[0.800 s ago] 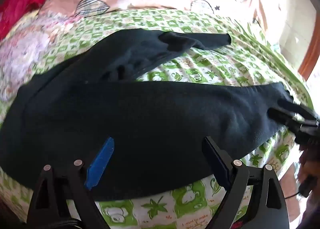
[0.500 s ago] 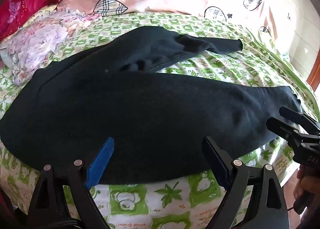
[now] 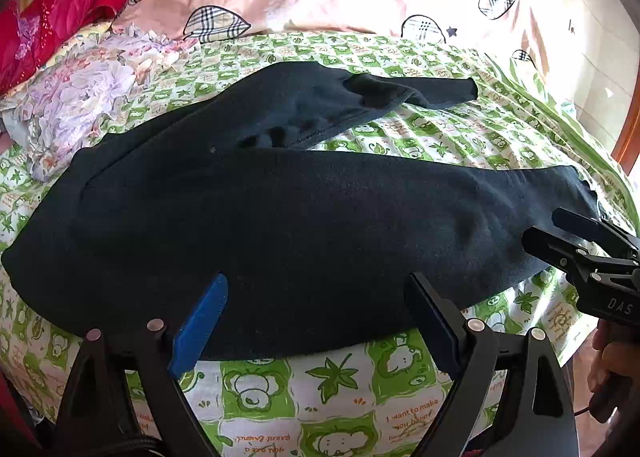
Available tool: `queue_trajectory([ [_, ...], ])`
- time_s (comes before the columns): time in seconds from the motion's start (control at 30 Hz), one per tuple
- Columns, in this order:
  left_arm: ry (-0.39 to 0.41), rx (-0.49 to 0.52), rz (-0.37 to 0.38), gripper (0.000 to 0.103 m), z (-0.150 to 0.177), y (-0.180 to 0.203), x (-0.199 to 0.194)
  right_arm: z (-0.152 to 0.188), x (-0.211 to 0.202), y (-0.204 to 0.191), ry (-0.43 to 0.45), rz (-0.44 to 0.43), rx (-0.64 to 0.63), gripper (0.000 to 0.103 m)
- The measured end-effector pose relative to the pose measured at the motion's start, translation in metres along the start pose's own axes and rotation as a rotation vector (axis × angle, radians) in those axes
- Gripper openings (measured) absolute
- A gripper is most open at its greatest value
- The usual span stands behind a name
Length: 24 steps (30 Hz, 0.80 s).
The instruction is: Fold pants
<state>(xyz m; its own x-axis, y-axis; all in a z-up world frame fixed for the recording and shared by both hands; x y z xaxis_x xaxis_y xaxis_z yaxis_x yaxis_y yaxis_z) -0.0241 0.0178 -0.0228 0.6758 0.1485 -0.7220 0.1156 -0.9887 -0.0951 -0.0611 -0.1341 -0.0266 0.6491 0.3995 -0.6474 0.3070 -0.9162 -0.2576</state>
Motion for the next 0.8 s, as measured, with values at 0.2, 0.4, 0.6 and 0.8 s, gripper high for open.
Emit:
queue_trajectory([
  [0.2, 0.001, -0.002, -0.001, 0.091, 0.0001, -0.0012, -0.0003, -0.0006, -0.0002, 0.0028, -0.003, -0.004, 0.014, 0.086],
  [0.4, 0.0, -0.003, 0.001, 0.091, -0.0004, -0.0017, -0.001, -0.0011, -0.0006, 0.0038, 0.0, -0.001, 0.013, 0.086],
  [0.6, -0.002, -0.004, -0.002, 0.091, -0.0002, -0.001, -0.0008, -0.0024, -0.0014, 0.0044, -0.003, -0.001, 0.017, 0.086],
  [0.8, -0.004, -0.004, -0.001, 0.091, -0.0002, -0.0005, -0.0007, -0.0032, -0.002, 0.0056, -0.005, -0.003, 0.022, 0.086],
])
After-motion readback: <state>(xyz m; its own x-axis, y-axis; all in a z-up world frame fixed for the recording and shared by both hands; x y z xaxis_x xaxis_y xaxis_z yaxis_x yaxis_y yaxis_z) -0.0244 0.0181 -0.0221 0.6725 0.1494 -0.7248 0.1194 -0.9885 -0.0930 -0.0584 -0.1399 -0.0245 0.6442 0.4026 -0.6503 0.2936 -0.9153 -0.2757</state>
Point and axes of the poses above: each gripper's, at about its wrist camera, not at the fingertips, and x roughly the way its jaws point, y to its right, z to its underside, the point moved 2 cm from there along x, roughly the way its jaws point, and after that the axes turned 9 degrees about -z, right-handed, at the moved point
